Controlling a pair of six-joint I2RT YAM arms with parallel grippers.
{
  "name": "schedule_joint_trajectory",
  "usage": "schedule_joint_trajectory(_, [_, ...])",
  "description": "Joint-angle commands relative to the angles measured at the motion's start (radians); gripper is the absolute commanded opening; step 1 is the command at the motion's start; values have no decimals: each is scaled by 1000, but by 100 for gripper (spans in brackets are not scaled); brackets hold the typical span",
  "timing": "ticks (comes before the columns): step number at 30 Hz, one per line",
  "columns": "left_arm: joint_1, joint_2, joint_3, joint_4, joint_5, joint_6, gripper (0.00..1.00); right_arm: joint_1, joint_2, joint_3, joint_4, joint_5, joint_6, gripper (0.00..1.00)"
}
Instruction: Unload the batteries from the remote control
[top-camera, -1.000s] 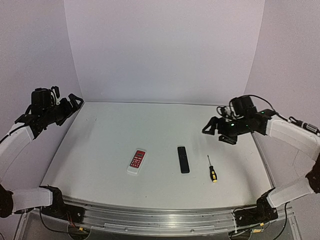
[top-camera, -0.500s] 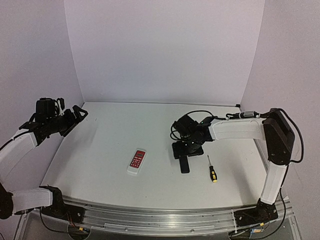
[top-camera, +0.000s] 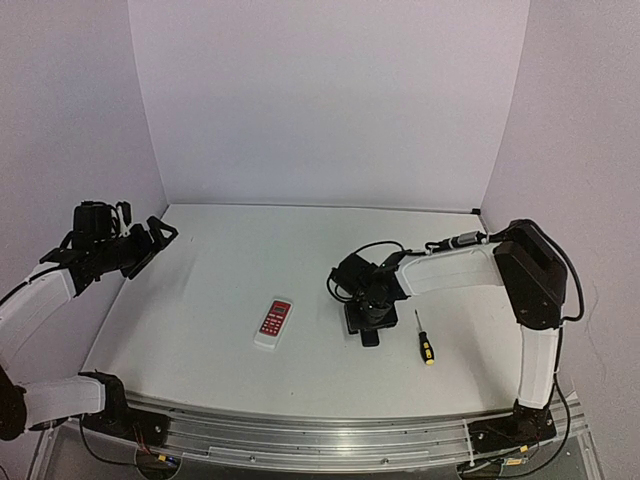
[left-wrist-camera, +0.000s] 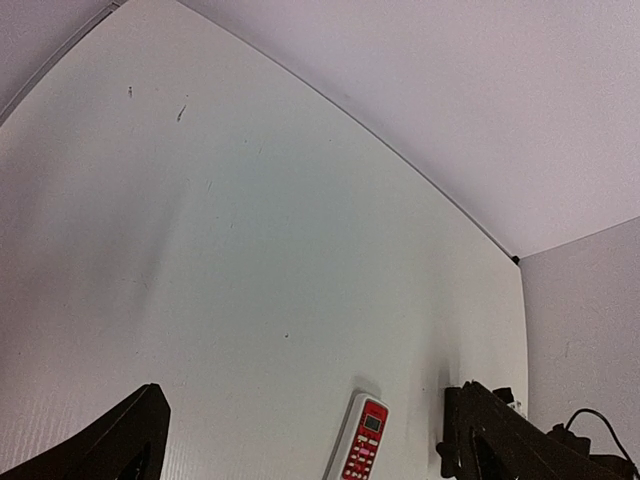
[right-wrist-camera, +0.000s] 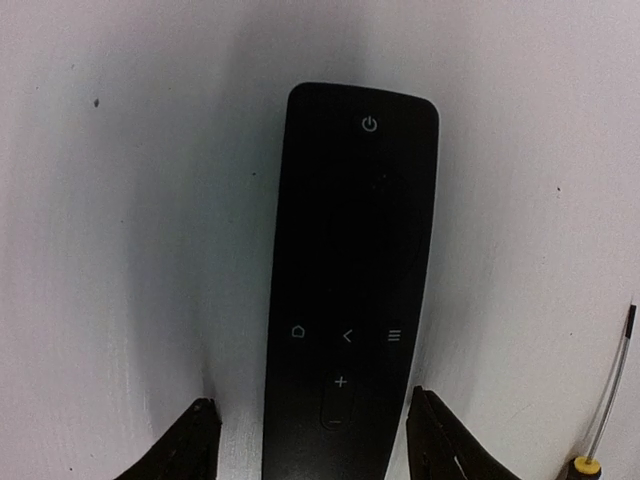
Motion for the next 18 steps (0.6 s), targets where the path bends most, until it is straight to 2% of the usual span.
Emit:
schedule_joint_trajectory(1, [0,-38,-9,33,27,2,100,0,29,-10,-26,20,61,48])
schedule_joint_trajectory(7, [0,-43,-20,99,119,15,100,0,-47,-55,8,8,84,20])
schedule_joint_trajectory(11, [-1,-28,-27,185,252,33,100,-1,-160,-60,23,-86,35,13])
schedule_joint_trajectory(15, [-2,5,-67,423,583,43,100,-1,-313,-62,71,-338,-34,11])
schedule_joint_trajectory(18, [-21,31,-123,712,888,65,100,-1,-394,-44,88,-600,-83,10])
